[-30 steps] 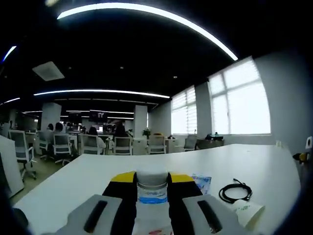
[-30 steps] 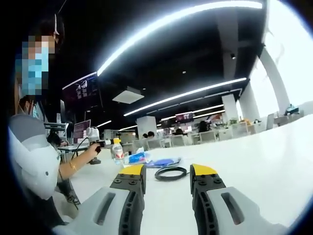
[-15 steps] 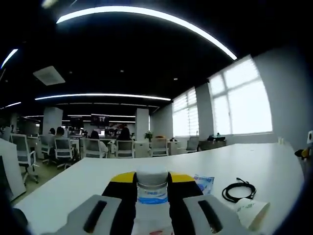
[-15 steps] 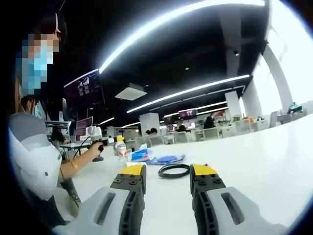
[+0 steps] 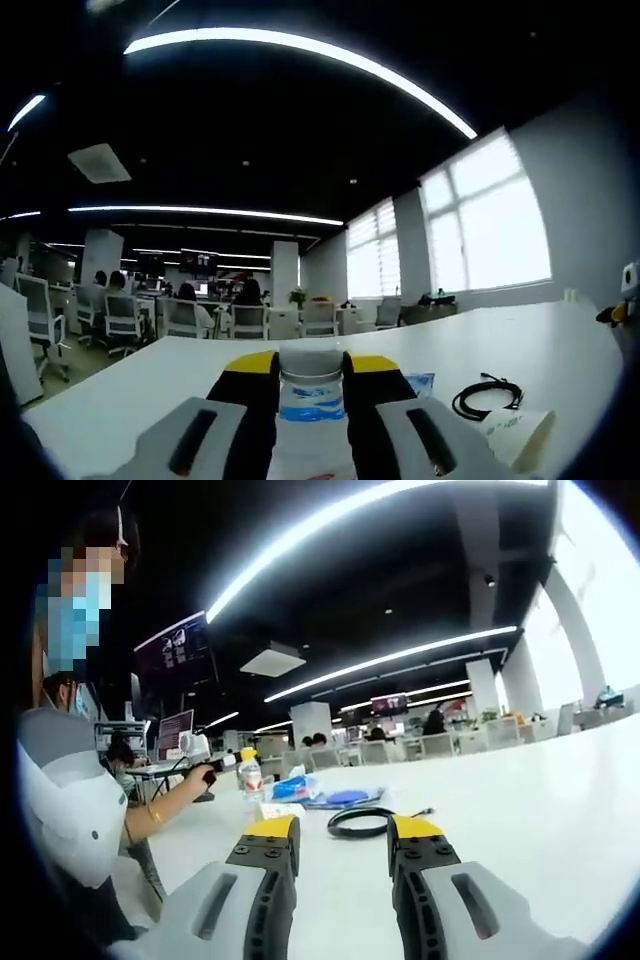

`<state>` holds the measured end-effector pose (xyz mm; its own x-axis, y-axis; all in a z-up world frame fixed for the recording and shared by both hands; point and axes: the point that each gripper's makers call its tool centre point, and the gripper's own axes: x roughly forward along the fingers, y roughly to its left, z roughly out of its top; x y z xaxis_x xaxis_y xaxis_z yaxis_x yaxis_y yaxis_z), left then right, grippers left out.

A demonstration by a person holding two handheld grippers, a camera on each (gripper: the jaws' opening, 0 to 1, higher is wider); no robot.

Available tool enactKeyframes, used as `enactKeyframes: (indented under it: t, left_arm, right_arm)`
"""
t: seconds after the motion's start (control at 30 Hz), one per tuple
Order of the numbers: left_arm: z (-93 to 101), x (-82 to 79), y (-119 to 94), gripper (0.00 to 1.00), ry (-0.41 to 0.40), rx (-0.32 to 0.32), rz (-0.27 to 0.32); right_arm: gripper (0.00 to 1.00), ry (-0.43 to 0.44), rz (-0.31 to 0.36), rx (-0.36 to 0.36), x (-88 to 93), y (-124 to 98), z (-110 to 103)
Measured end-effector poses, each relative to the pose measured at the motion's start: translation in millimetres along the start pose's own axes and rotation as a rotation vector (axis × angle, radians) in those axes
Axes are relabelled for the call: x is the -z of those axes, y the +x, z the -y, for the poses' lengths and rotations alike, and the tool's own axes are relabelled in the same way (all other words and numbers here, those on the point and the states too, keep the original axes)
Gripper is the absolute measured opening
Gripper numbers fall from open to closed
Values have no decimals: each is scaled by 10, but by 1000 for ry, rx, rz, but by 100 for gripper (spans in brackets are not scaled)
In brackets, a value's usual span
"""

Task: Arrange the tabletop items into an orderly group along one side of the table until the central work area is clear of visible clutter.

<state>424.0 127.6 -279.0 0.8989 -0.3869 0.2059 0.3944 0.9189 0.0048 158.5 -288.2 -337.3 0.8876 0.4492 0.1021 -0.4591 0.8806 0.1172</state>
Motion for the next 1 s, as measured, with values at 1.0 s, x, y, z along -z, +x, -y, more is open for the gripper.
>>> enactKeyframes:
  t: [1.0]
  left_arm:
    - [1,-138,-147,21,45,-23,53]
  right_arm:
    - [32,56,-37,-165,127,662,-415]
